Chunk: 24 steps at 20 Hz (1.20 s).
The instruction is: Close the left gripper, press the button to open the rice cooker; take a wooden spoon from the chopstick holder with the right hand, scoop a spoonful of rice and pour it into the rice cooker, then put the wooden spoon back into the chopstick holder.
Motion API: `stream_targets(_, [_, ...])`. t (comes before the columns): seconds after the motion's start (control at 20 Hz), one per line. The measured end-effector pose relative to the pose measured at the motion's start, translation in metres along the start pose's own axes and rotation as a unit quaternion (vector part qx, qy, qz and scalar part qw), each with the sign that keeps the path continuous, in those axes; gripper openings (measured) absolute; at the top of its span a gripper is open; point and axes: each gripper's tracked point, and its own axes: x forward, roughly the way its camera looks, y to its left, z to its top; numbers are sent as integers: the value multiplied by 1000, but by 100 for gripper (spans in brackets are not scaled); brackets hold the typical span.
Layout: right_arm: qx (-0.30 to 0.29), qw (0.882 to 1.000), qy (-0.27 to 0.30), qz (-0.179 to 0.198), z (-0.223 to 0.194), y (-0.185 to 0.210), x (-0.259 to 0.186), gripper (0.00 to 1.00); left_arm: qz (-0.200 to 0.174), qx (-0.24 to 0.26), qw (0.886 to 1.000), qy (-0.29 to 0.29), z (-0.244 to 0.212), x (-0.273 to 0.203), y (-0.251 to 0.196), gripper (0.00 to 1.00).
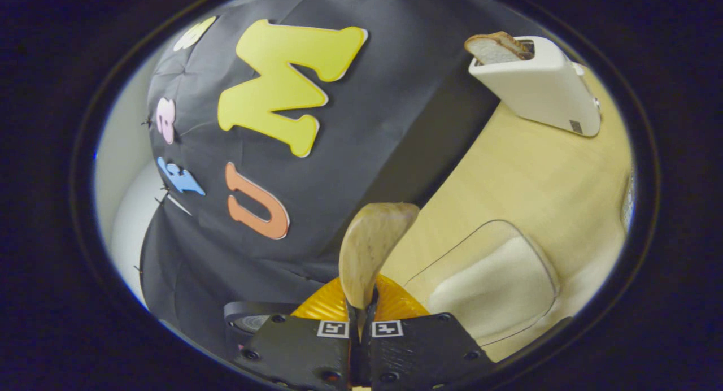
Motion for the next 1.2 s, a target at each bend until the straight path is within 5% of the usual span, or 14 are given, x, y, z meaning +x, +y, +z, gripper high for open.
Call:
stream_targets(0.6, [-89,992,81,44,-123,141,56,0,88,-17,995,-48,2,-41,99,99])
stream_targets(1.0, [-195,977,81,0,-182,147,88,0,126,-46,990,-50,-13,-51,152,99])
stream_targets(1.2, [-268,961,67,-23,-192,145,100,0,137,-58,988,-44,-24,-56,168,99])
